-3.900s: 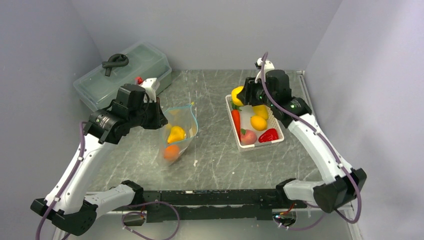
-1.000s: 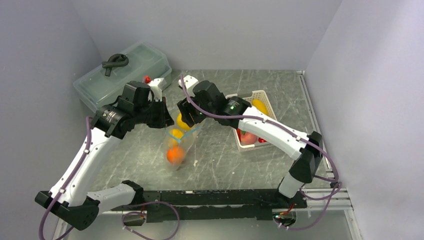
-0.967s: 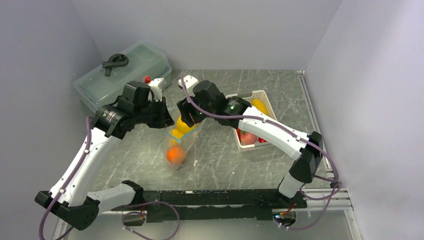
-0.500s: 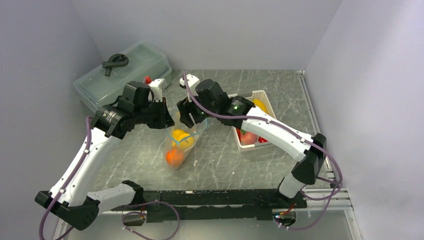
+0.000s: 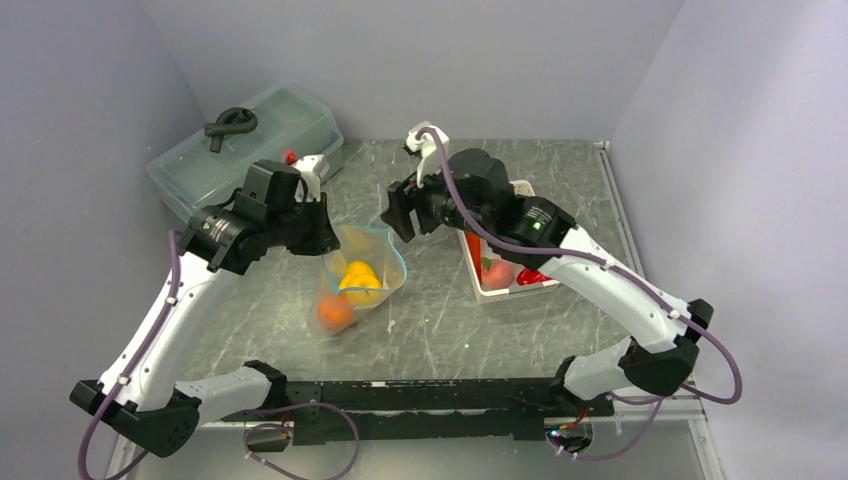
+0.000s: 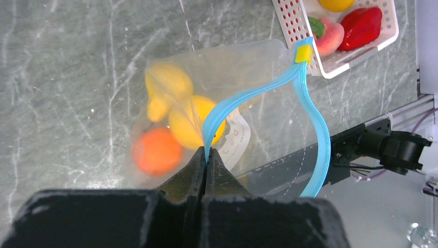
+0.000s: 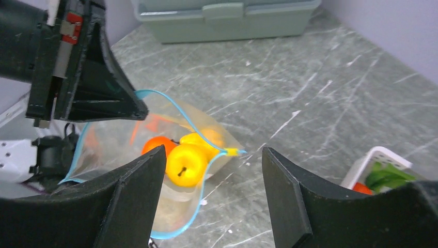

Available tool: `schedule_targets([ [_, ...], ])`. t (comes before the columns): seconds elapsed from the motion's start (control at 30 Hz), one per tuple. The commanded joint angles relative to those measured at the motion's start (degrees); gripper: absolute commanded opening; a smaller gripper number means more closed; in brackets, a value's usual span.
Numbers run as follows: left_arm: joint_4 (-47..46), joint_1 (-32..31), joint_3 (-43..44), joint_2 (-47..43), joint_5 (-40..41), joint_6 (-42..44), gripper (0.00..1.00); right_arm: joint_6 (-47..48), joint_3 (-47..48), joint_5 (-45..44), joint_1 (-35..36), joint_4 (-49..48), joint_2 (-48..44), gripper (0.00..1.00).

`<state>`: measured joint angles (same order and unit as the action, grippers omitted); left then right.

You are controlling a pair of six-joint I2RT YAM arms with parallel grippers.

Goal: Place the food in the zip-top bag and seal the zipper
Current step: Pick up the fake vegetable from the bin.

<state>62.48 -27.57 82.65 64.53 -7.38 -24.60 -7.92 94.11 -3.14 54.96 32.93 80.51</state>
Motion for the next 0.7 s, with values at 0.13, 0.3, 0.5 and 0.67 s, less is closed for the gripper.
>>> schedule_targets([
  [0.13,3.1,0.2,6.5,-0.2,8.6,2.8,0.0,2.7,-1.4,-13.5,-0.8,0.1,-4.2,0.73],
  [0.3,3.9,0.2,7.6,-0.3,11.5,3.4,0.0,3.2,-4.0,-16.9,-4.4,1.3,-5.3,0.74],
  [0.5,3.8,0.2,7.5,-0.5,12.1,3.6,0.0,1.0,-8.4,-16.0,-13.5,1.9,-6.3,0.71],
  [0.67,3.2,0.2,6.5,-0.4,11.4,3.4,0.0,-2.2,-12.3,-12.7,-20.7,1.5,-5.1,0.66],
])
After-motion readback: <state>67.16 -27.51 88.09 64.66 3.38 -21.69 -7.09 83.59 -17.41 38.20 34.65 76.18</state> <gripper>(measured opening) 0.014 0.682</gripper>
